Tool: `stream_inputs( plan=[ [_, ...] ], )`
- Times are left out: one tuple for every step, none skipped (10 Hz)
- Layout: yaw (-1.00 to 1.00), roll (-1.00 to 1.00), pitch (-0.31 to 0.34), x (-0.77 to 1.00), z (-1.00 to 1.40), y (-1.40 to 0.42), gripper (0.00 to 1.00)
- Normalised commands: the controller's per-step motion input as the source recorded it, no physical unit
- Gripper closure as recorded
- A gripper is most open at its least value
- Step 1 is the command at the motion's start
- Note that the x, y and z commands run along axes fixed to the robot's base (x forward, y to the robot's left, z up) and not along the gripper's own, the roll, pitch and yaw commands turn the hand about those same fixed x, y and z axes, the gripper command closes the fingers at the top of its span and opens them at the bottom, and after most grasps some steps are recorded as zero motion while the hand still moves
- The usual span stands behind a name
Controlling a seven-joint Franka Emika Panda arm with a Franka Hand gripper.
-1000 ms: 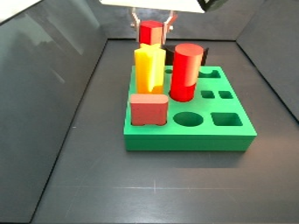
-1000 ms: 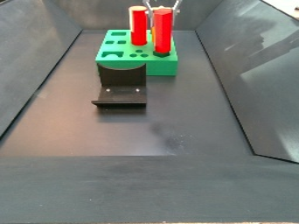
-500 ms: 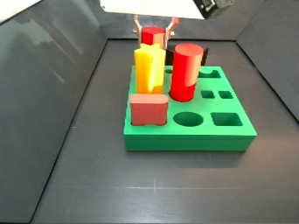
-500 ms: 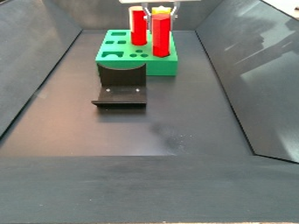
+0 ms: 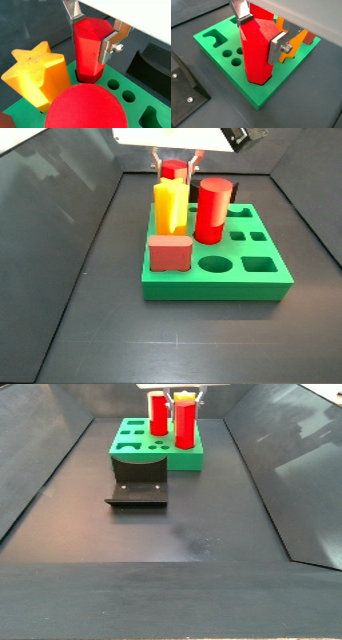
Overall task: Pick up the hexagon object. Move up. Move to above the board. Insert the hexagon object.
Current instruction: Insert the hexagon object.
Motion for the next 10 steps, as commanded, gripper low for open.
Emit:
stream_inputs(
  plan=[
    [0.27,0.02,-0.047,0.00,-0.22,-0.06,1.00],
    [0.15,0.00,-0.026,0.00,-0.06,0.00,1.00],
    [0.15,0.00,-0.099,0.01,-0.36,-0.01,1.00],
    [0.18,0.01,-0.114,0.03,-0.63,0.00,1.00],
    [0.21,0.00,-0.107,0.00,-0.81,0.05,1.00],
    [0.14,-0.07,-0.067,0.13,-1.00,0.17,1.00],
    [0.00,-0.09,-0.053,0.13,-1.00,0.20,1.00],
    [0.00,-0.11,-0.091,0.14,-0.88,0.10,1.00],
    [0.04,0.00,0.000,0.02,0.00,0.00,1.00],
    [0.00,0.00,0.000,0.00,0.00,0.00,1.00]
  ],
)
